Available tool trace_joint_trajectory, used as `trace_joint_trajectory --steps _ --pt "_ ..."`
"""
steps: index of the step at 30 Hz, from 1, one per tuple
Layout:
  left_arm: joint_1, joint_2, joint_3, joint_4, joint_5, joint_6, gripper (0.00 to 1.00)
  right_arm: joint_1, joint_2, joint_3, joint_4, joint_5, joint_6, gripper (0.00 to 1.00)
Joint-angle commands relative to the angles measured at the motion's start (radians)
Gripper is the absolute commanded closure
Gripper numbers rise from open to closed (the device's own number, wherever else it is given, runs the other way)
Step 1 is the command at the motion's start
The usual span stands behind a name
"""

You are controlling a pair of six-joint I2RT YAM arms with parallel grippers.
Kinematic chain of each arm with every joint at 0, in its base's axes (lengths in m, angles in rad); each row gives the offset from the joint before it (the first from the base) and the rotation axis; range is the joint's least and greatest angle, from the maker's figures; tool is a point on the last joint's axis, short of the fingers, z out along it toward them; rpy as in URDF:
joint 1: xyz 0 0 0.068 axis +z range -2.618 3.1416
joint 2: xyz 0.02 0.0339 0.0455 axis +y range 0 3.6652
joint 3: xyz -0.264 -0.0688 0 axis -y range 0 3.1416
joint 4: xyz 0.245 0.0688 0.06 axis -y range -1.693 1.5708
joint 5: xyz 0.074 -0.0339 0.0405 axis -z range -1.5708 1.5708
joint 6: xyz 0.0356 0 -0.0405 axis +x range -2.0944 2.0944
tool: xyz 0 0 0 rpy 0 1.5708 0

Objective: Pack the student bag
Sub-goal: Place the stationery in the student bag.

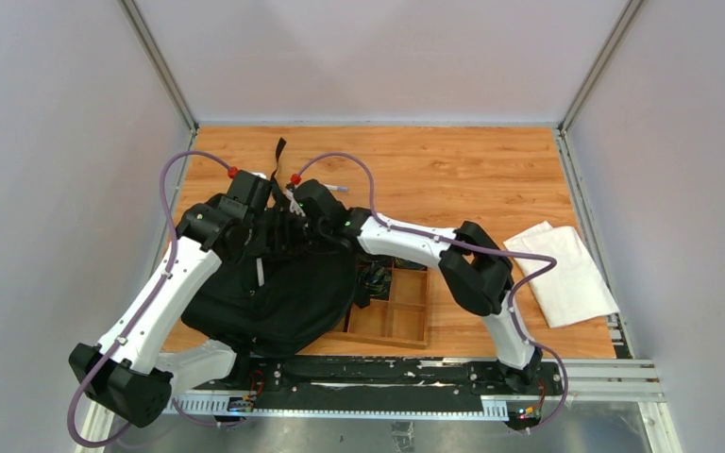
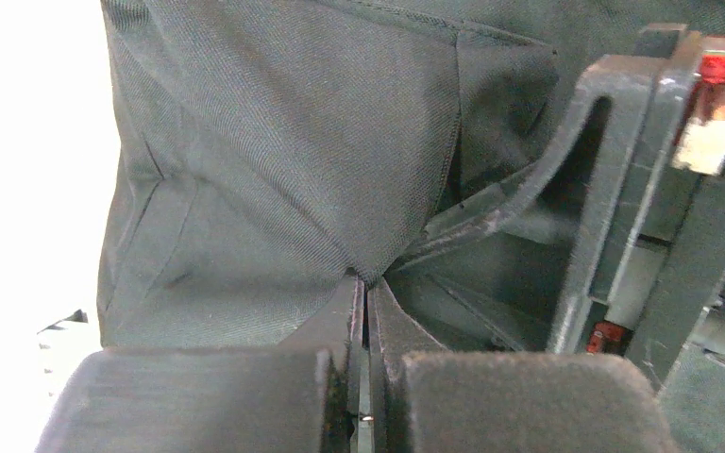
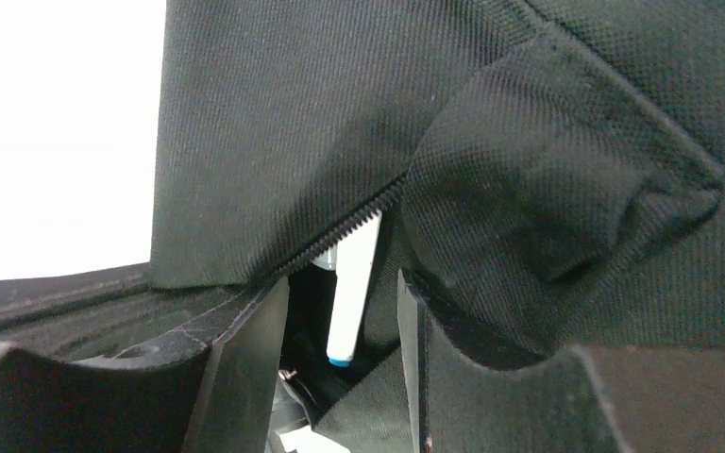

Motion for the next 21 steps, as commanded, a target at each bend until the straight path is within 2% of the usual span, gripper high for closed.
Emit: trace_joint_trajectory --steps 1,10,14,17,21 --pt "-0.001 -0.005 0.020 0.049 0.049 0.002 1.00 0.015 -0.098 -0.034 -0.059 0.068 -0.083 0.49" --pt "-0.001 0.003 -0.026 0.068 0.048 0.004 1.00 -0.035 -0.328 -0.167 -0.141 0.246 -0.240 0.50" --pt "0.000 0.001 -0.039 0.089 0.066 0.019 1.00 -0.074 -0.406 -0.190 -0.231 0.493 -0.328 0.50" --pt "0.013 0.015 -0.023 0.089 0.123 0.035 1.00 -0.093 -0.364 -0.110 -0.391 0.719 -0.368 0.52" --pt "0.031 0.024 -0.008 0.089 0.173 0.041 1.00 -0.106 -0.159 0.172 -0.638 0.888 -0.400 0.53"
